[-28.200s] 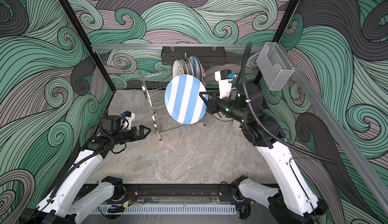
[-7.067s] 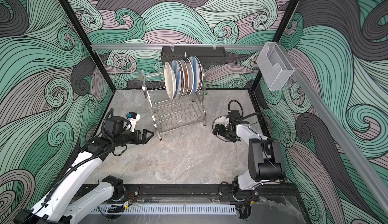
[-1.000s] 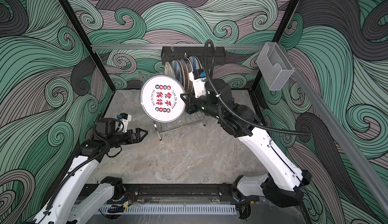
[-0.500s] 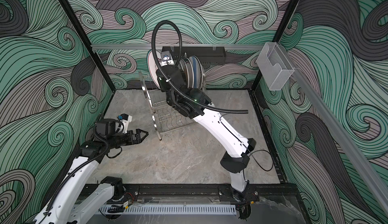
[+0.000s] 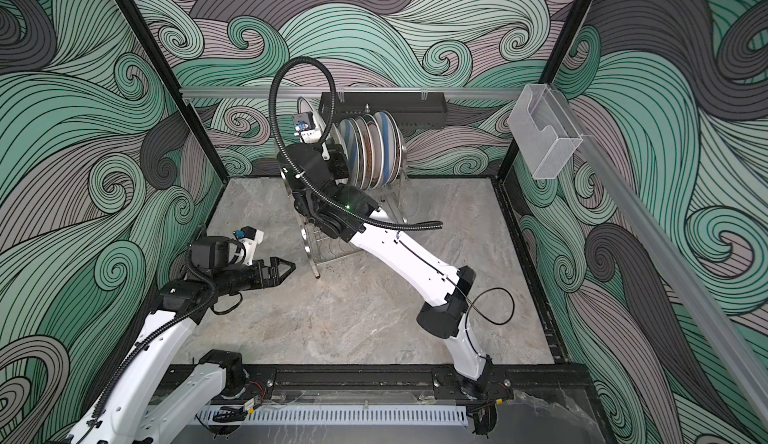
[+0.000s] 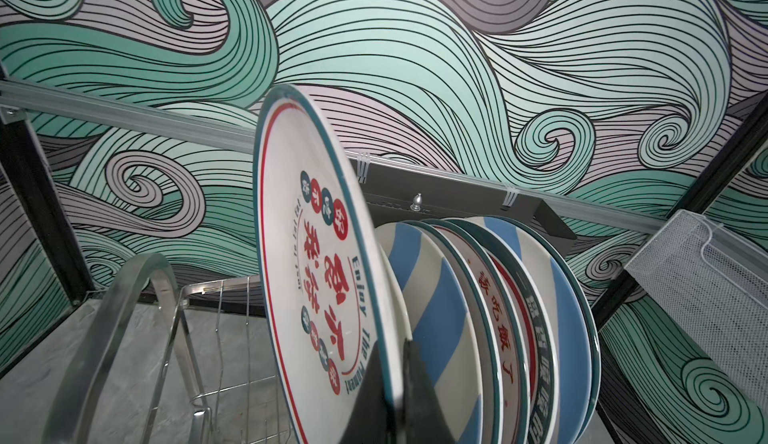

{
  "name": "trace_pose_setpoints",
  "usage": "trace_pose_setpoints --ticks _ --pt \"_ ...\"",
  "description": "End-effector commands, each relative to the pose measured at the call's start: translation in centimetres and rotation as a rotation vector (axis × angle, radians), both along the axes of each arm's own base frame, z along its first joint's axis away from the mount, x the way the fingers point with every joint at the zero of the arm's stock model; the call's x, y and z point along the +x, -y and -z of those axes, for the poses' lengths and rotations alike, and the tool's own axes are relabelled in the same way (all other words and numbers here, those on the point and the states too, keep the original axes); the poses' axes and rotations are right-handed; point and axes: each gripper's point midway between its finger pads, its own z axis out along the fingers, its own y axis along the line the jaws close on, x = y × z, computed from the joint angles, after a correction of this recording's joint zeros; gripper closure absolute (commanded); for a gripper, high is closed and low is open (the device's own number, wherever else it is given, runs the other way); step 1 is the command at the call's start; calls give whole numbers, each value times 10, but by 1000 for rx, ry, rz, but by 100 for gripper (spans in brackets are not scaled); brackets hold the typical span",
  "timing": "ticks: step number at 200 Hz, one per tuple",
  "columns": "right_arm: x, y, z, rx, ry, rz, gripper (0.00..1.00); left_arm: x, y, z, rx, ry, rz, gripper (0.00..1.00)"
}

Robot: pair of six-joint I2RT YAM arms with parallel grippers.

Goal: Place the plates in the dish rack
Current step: 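Lower the red-text plate into the rack slot nearest the robot with the right gripper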

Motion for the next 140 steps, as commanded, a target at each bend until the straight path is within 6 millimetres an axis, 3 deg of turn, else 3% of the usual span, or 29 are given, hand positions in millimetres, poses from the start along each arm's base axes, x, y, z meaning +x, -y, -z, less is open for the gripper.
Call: trace_pose_setpoints --ticks 1,46,140 --pt "2 6 -7 63 48 79 100 -2 4 -8 -23 36 30 1" --pt "3 -9 9 44 36 85 100 -4 9 -11 -46 50 57 1" --pt "7 -9 26 7 21 136 100 -8 9 -16 -34 81 61 1"
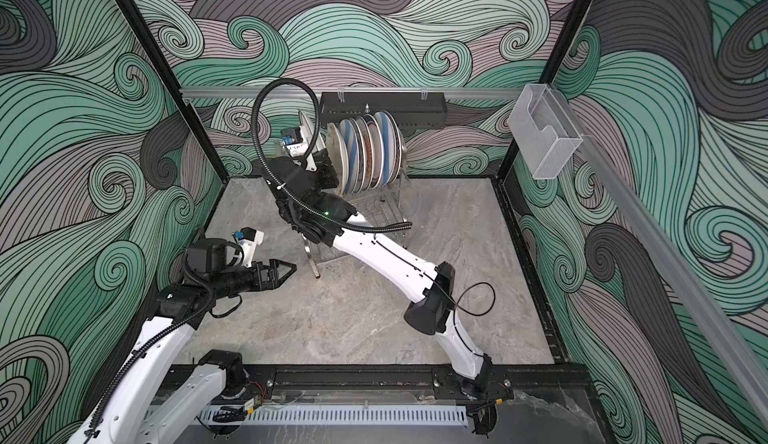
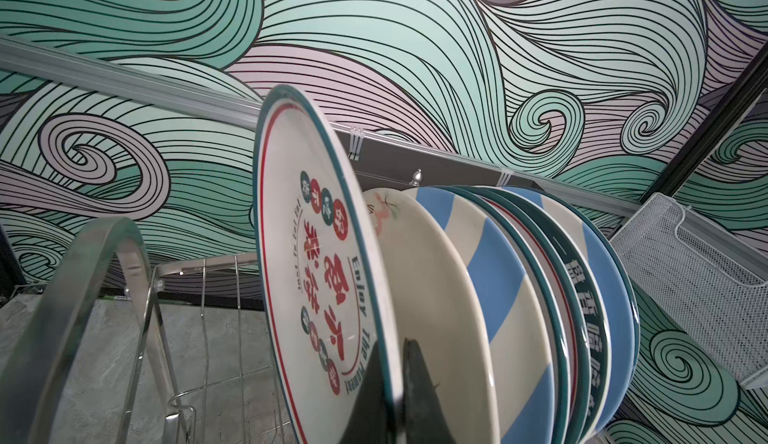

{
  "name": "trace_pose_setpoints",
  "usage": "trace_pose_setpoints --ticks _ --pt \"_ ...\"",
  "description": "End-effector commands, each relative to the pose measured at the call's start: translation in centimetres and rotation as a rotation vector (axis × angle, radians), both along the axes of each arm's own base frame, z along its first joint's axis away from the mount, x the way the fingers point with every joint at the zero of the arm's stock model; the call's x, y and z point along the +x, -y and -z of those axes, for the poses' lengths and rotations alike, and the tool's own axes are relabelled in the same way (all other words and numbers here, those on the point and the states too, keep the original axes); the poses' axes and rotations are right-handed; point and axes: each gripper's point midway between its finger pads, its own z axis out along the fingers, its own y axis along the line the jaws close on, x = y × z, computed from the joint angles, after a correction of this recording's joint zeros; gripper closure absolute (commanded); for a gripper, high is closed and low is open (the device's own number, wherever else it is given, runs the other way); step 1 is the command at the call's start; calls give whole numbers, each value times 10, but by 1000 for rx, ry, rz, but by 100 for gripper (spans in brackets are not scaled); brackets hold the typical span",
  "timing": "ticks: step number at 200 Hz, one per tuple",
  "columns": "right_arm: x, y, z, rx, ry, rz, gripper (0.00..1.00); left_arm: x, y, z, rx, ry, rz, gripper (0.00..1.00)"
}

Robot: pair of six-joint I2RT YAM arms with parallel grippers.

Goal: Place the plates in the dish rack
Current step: 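Lower the red-text plate into the rack slot nearest the robot with the right gripper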

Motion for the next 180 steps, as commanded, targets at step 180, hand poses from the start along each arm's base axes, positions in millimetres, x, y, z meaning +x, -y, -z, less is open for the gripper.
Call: trace_pose_setpoints --ticks 180 --pt "13 19 17 80 -12 62 100 -1 2 -3 12 25 21 2"
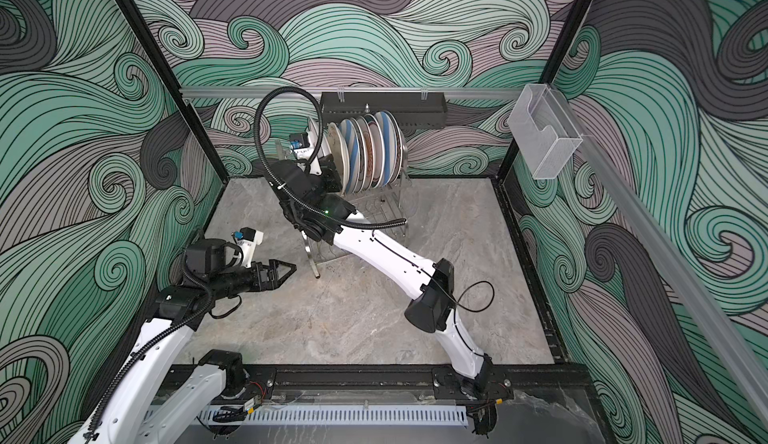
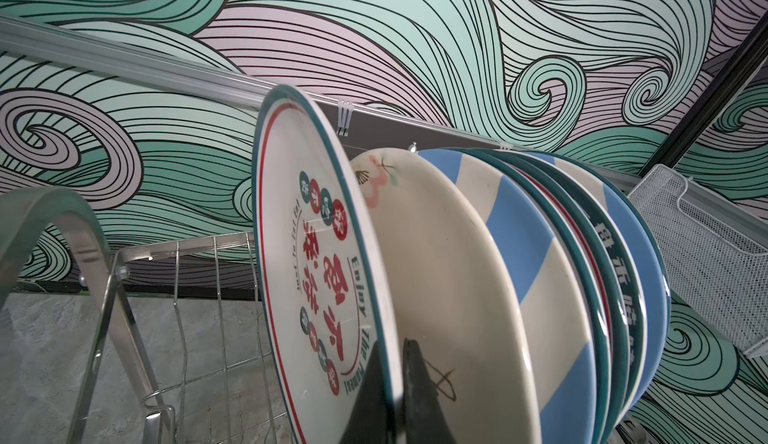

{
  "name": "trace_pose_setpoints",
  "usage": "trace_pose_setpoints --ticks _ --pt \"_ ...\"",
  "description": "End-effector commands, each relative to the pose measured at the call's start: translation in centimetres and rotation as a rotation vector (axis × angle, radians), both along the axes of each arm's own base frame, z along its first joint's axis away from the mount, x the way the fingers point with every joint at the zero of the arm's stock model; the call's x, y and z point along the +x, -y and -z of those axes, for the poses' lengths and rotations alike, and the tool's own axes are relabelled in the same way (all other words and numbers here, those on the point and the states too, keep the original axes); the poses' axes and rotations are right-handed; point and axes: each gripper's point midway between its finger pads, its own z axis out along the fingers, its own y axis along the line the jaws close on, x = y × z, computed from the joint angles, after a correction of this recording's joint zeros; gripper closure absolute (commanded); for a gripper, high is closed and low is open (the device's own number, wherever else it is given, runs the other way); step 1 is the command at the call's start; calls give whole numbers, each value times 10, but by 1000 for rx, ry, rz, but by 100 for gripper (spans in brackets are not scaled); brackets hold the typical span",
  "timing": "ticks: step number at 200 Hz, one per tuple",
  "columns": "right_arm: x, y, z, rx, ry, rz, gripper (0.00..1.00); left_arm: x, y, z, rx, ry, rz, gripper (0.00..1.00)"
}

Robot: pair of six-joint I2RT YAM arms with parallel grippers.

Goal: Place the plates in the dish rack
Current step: 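Lower the red-text plate into the rack slot nearest the robot with the right gripper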

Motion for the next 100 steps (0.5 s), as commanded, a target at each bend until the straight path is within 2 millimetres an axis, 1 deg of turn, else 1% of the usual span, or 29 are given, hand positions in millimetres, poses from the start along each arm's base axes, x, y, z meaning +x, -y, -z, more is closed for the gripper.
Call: trace_pose_setpoints --ticks 1,61,82,92,100 --pt "0 11 -9 56 18 23 100 0 1 -1 11 17 18 1" --pt "-2 14 2 41 -22 8 100 -1 1 -1 9 17 19 1" --pt "-5 18 1 44 -25 6 100 -1 2 -1 10 17 20 1" --pt "-7 20 -2 48 -27 -3 94 -1 2 -1 9 16 21 2" --pt "-8 20 -2 51 -26 -7 88 -1 2 -2 9 20 21 1"
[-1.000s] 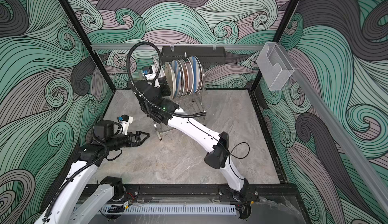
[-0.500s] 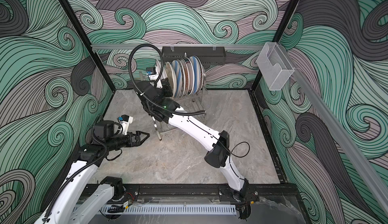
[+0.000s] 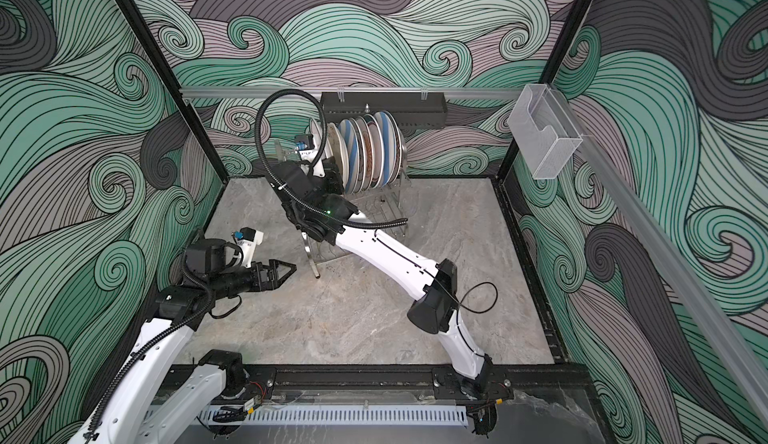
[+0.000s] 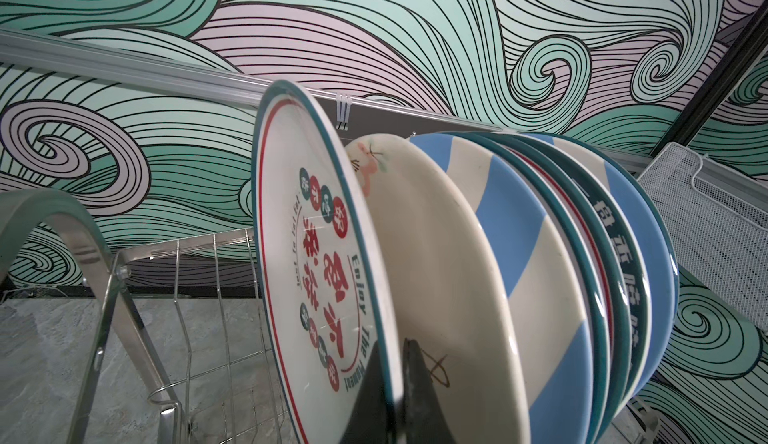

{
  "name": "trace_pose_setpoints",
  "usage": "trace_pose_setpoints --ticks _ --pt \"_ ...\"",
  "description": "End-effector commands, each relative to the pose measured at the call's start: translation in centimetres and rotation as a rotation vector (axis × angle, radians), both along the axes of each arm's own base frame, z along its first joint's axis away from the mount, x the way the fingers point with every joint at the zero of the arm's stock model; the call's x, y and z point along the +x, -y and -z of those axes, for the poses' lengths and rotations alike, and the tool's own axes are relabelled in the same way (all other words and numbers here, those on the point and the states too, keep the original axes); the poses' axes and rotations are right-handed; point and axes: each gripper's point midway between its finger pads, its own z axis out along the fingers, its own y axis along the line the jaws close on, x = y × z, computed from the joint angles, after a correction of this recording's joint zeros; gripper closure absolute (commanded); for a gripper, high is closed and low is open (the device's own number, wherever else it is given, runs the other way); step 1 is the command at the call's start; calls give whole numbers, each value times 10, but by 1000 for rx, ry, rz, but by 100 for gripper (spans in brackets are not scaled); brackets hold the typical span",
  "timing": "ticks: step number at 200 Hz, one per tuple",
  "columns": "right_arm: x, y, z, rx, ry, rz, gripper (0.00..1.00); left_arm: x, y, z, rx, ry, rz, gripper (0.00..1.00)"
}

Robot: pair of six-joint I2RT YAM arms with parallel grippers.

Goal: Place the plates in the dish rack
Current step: 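Lower the red-text plate into the rack slot nearest the robot with the right gripper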

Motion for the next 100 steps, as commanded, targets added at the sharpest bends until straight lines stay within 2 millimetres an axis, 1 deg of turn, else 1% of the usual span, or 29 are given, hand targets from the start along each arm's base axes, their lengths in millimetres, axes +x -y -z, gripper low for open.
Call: trace_pose_setpoints --ticks 1,31,51,59,72,100 --pt "-5 14 -9 5 -10 -7 87 -1 2 -2 9 19 21 1" --pt "-8 14 -11 17 -8 -26 79 -1 2 -1 9 18 22 1" --pt "-10 10 -12 21 -11 -44 75 -1 2 -2 8 21 21 2" --pt "-10 8 -11 17 -13 -52 72 -1 2 -1 10 19 20 1" --pt "-12 6 -13 13 -11 -60 66 -1 1 -1 11 19 17 1" --pt "-18 0 -20 16 -15 -110 60 0 0 -1 17 20 9 1"
